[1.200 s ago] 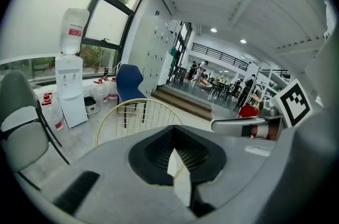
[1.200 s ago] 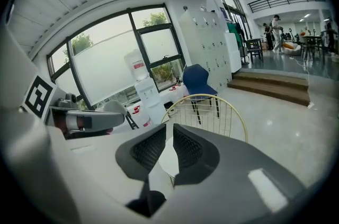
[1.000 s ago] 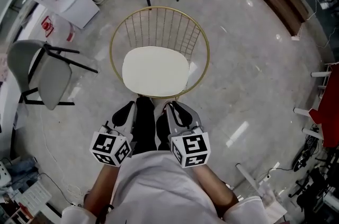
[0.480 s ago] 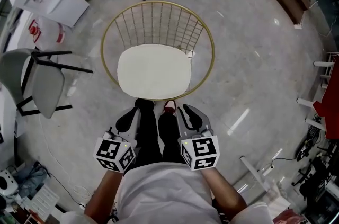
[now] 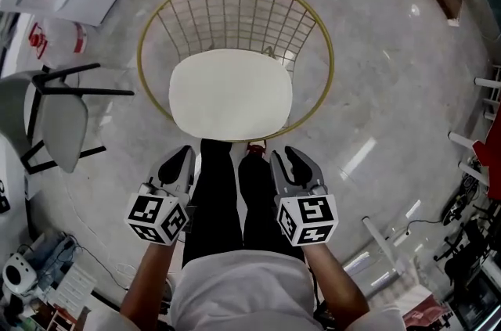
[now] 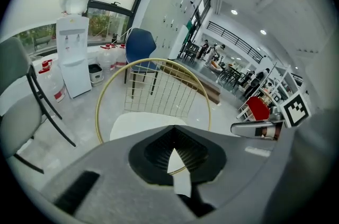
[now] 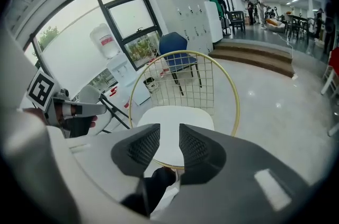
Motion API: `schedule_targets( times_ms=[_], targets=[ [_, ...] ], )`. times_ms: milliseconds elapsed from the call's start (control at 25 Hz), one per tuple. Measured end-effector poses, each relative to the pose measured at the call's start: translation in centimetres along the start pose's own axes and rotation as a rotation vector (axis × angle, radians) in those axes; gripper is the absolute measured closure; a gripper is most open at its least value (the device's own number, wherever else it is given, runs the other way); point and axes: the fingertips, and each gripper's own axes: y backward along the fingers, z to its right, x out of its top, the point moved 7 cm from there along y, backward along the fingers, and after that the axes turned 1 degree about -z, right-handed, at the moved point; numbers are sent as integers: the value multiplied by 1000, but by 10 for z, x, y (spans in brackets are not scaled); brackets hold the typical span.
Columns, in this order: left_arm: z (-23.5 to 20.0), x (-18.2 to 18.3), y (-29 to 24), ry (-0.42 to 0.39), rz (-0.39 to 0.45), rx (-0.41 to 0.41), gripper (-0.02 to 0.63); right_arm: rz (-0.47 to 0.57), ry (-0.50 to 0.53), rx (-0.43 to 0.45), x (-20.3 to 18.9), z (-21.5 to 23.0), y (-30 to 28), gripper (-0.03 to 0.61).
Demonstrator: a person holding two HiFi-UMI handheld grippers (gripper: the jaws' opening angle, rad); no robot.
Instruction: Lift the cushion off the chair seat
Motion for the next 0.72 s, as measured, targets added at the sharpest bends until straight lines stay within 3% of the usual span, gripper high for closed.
schedule_targets(
  times_ms=[160, 720],
  targets=[
    [-20, -9, -12, 6, -30, 11, 614, -15, -24, -29, -7, 10, -18, 453],
    [-100, -17, -65, 0, -96, 48, 516, -69, -16, -53, -14, 14, -94, 419]
  ],
)
